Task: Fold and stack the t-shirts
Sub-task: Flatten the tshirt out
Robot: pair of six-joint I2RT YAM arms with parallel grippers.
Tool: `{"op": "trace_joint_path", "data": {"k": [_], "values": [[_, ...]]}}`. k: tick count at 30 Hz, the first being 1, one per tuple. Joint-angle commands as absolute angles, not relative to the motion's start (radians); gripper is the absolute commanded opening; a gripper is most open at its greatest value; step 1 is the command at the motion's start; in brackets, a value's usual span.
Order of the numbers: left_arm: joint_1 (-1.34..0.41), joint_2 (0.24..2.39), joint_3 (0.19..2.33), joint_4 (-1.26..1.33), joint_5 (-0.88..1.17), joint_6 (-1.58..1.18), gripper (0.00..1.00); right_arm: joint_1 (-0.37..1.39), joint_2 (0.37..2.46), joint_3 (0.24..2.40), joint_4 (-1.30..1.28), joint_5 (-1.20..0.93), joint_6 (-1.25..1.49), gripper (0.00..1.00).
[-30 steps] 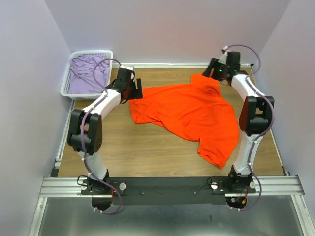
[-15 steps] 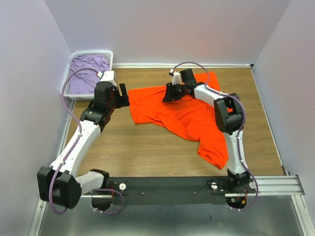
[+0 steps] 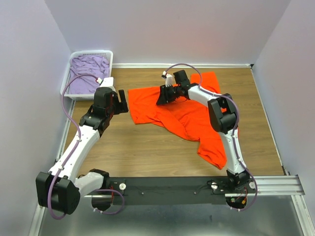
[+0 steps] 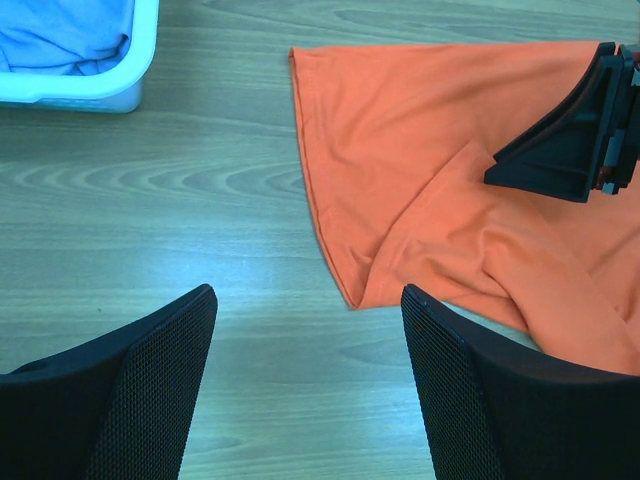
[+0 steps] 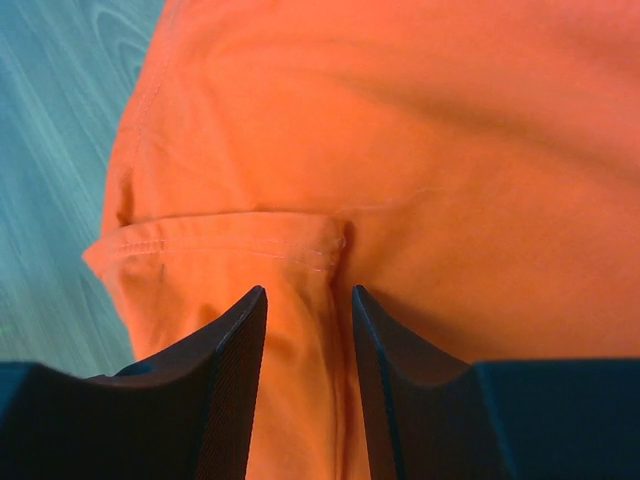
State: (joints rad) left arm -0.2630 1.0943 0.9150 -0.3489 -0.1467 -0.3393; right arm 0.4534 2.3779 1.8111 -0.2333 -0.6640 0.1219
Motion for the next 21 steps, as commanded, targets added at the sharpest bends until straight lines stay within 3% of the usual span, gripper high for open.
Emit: {"op": "trace_joint_path", "data": {"k": [1,4,11,21], "values": [[-0.259,1.072,0.904,-0.365,-0.176,-0.337,0.83,0.469,2.404,1.842,-0.249,-0.699,0.113,0.46],[-0.258,1.074,0.899,-0.367,-0.172,-0.341,0.83,0.472,2.416,1.848,-0.249,-0.701,0.118,0.42],[-0.259,1.06,0.902,-0.368,-0.181,-0.341,0.82,0.503,2.366,1.818,-0.249,-0.672,0.121,0.12],[-0.258,1.042,0.896,-0.374,-0.229,-0.342,0.83,0.627,2.1,1.588,-0.249,-0.578,0.147,0.01]]}}
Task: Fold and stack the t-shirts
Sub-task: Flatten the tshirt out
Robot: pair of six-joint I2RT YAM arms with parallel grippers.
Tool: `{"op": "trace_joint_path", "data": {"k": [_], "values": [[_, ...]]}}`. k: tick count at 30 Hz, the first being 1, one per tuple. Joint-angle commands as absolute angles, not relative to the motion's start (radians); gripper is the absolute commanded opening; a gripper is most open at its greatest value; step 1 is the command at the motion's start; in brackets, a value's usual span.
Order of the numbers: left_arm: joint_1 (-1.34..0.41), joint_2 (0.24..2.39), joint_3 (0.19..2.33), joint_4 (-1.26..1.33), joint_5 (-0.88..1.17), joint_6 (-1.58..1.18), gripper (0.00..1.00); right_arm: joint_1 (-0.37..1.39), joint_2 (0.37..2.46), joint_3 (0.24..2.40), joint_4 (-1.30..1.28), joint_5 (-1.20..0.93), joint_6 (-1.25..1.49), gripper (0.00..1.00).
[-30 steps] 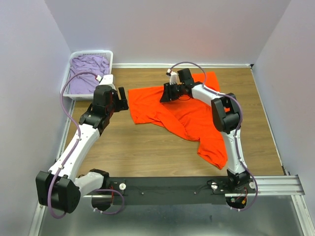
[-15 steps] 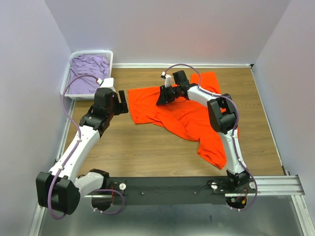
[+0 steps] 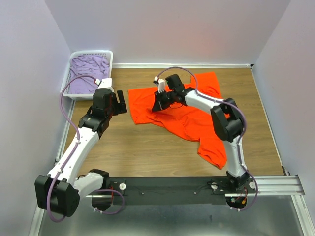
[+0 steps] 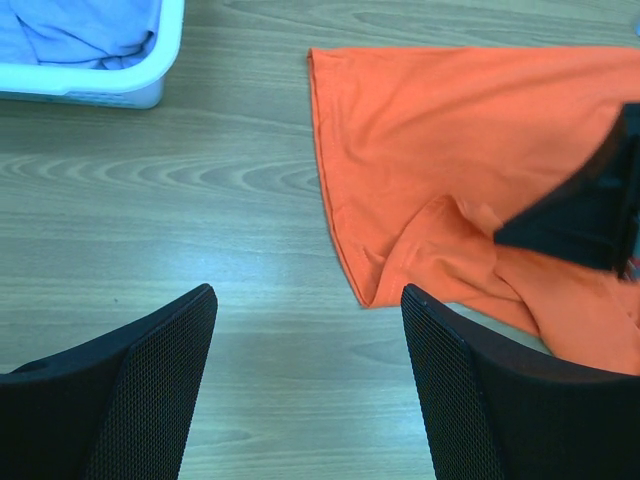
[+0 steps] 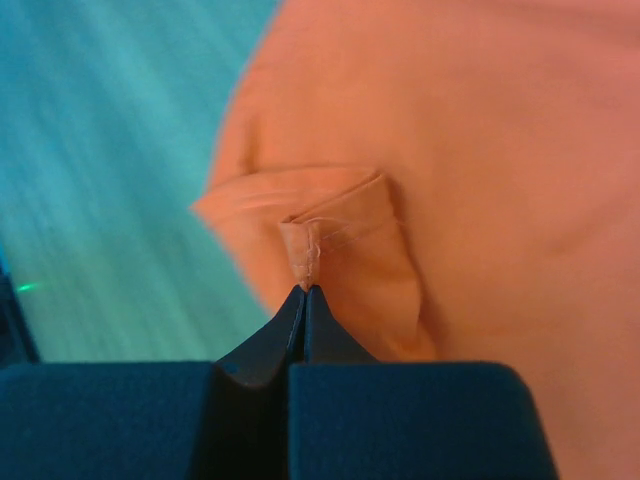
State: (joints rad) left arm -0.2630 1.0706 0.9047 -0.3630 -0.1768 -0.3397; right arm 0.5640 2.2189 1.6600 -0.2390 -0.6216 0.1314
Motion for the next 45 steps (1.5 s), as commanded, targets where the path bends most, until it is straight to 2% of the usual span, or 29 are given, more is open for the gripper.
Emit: {"op": "trace_joint_path", "data": {"k": [1,9,20,22,25,26,28,32,37,38,39,42,45], "values": [[-0.258,1.04,0.894,-0.376,-0.239,-0.345,0.83,0.644,2.083,1.56,-0.249,-0.581,0.158,0.02],[-0.258,1.009,0.882,-0.383,-0.279,-0.365,0.82,0.88,1.987,1.372,-0.248,-0.626,0.221,0.01],[-0.258,0.974,0.922,-0.41,-0.322,-0.364,0.82,1.074,2.031,1.373,-0.255,-0.727,0.255,0.06],[-0.256,0.973,0.919,-0.408,-0.324,-0.362,0.82,1.092,2.042,1.377,-0.268,-0.761,0.253,0.11],[-0.258,0.982,0.907,-0.394,-0.324,-0.359,0.82,1.104,2.034,1.37,-0.275,-0.756,0.259,0.38],[-0.258,0.985,0.901,-0.388,-0.322,-0.359,0.82,1.104,2.007,1.361,-0.278,-0.715,0.258,0.51],[-0.258,0.997,0.894,-0.382,-0.321,-0.36,0.82,1.1,1.967,1.347,-0.287,-0.655,0.264,0.59],[-0.258,1.025,0.87,-0.345,-0.293,-0.362,0.82,1.019,1.841,1.284,-0.322,-0.459,0.29,0.7],[-0.259,1.127,0.862,-0.298,-0.209,-0.374,0.82,0.816,1.627,1.148,-0.396,-0.195,0.33,0.74],[-0.259,1.147,0.868,-0.292,-0.2,-0.374,0.82,0.723,1.6,1.128,-0.406,-0.151,0.334,0.75],[-0.259,1.194,0.873,-0.281,-0.18,-0.374,0.82,0.675,1.579,1.111,-0.413,-0.071,0.336,0.75],[-0.265,1.294,0.909,-0.269,-0.153,-0.367,0.81,0.481,1.517,1.094,-0.411,-0.006,0.321,0.74],[-0.291,1.374,0.943,-0.255,-0.121,-0.359,0.81,0.312,1.574,1.156,-0.394,-0.006,0.285,0.66]]}}
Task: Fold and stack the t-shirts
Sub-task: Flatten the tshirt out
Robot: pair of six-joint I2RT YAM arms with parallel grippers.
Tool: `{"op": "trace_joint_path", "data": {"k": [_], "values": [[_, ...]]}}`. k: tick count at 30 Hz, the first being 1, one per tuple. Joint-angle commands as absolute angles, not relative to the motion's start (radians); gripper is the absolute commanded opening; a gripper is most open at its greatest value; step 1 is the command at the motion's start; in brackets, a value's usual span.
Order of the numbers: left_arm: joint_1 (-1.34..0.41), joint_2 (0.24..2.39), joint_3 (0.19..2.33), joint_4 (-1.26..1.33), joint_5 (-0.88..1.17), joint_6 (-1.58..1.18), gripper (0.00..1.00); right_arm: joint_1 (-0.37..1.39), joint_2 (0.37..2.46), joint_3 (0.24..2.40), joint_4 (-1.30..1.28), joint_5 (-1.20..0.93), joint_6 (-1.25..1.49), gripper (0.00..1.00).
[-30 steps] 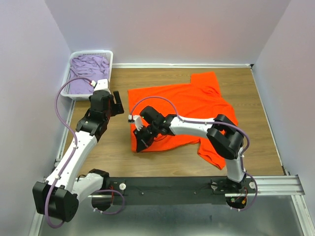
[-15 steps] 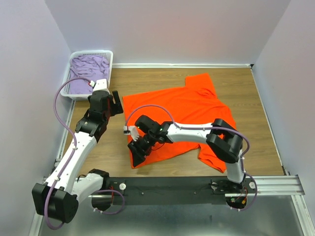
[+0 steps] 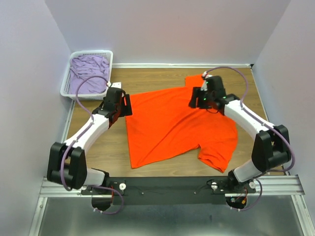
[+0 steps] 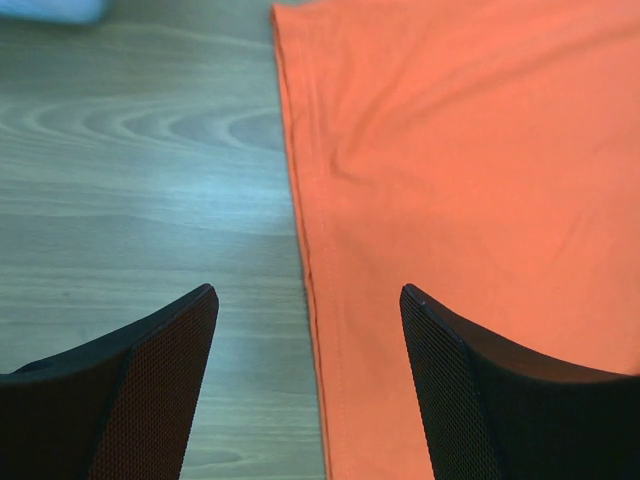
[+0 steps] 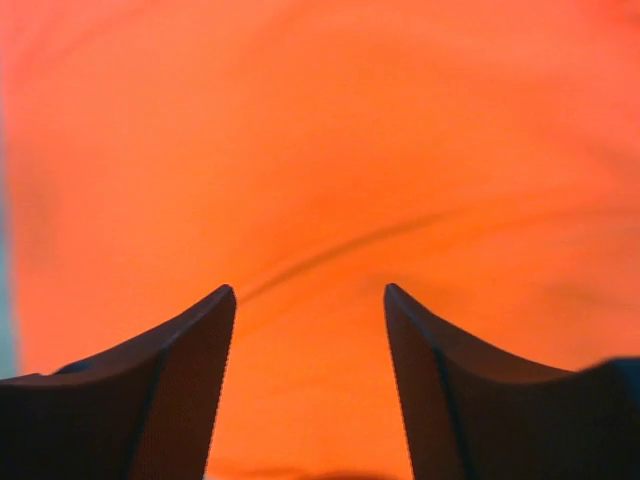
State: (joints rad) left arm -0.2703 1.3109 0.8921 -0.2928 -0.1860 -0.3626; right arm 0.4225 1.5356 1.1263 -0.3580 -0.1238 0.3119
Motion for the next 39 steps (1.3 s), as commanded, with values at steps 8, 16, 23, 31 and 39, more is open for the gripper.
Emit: {"op": "trace_joint_path", "data": {"k": [8,16,23,31,39], "values": [[-0.514,1.549,1.086,-0.193,-0.038,-0.298,0.79,0.026,1.903,1.426,-0.314,-0.078,0.284,0.45],[-0.698,1.782,1.249,-0.13,0.089,-0.244,0.69,-0.031,2.215,1.732,-0.299,-0.144,0.316,0.25],[-0.716,1.864,1.232,-0.167,0.135,-0.224,0.68,-0.032,2.365,1.861,-0.301,-0.219,0.33,0.19],[-0.727,1.876,1.1,-0.215,0.233,-0.216,0.68,-0.047,2.462,1.899,-0.301,-0.225,0.336,0.18],[-0.727,1.868,1.046,-0.235,0.221,-0.219,0.68,-0.103,2.595,2.06,-0.319,-0.253,0.417,0.2]]}}
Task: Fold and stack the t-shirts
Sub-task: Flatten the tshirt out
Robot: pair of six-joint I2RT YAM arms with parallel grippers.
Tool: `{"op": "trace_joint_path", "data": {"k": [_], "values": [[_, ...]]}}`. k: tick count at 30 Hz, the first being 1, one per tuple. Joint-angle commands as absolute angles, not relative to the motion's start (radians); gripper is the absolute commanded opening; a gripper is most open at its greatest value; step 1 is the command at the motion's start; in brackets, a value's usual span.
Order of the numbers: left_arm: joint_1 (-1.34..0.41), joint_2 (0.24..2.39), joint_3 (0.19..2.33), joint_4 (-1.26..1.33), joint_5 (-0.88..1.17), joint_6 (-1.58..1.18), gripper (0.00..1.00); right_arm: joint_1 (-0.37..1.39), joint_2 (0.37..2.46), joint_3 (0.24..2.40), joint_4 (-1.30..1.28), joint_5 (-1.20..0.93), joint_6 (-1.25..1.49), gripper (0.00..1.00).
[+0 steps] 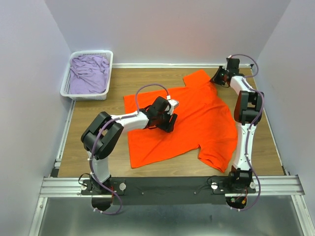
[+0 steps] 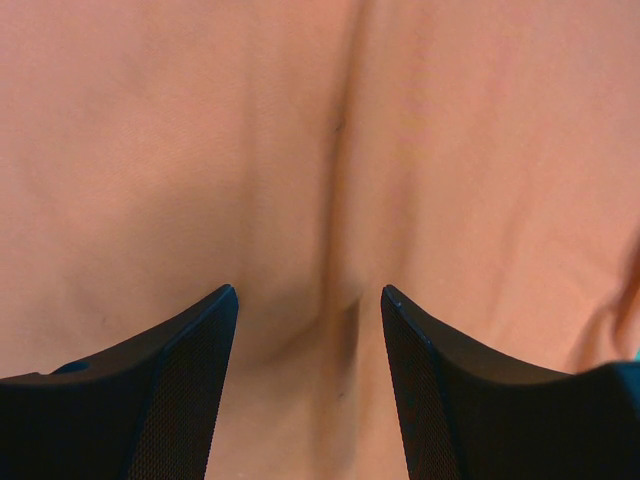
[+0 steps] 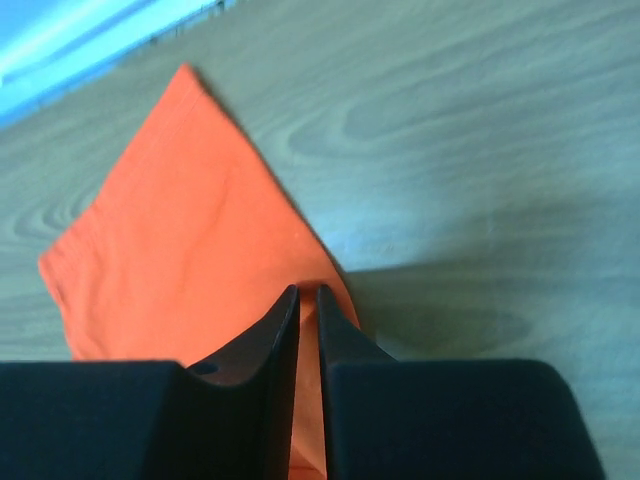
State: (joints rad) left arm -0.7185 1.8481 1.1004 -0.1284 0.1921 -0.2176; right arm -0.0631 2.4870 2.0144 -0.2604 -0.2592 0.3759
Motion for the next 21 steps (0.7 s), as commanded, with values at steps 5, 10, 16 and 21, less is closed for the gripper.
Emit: {"op": "trace_joint_path", "data": {"k": [5,10,16,21], "values": [[-0.726,1.852,1.02,-0.268,0.218,-0.216,0.68,-0.133,2.663,2.19,-0.351,-0.276,0.426,0.22],[-0.726,1.806,0.971,-0.311,0.184,-0.218,0.68,-0.155,2.643,2.198,-0.36,-0.299,0.42,0.22],[-0.7,1.755,0.948,-0.362,0.089,-0.23,0.68,-0.155,2.452,2.024,-0.357,-0.281,0.348,0.35],[-0.673,1.678,0.962,-0.344,0.049,-0.248,0.74,-0.153,2.338,1.899,-0.357,-0.368,0.288,0.5]]}}
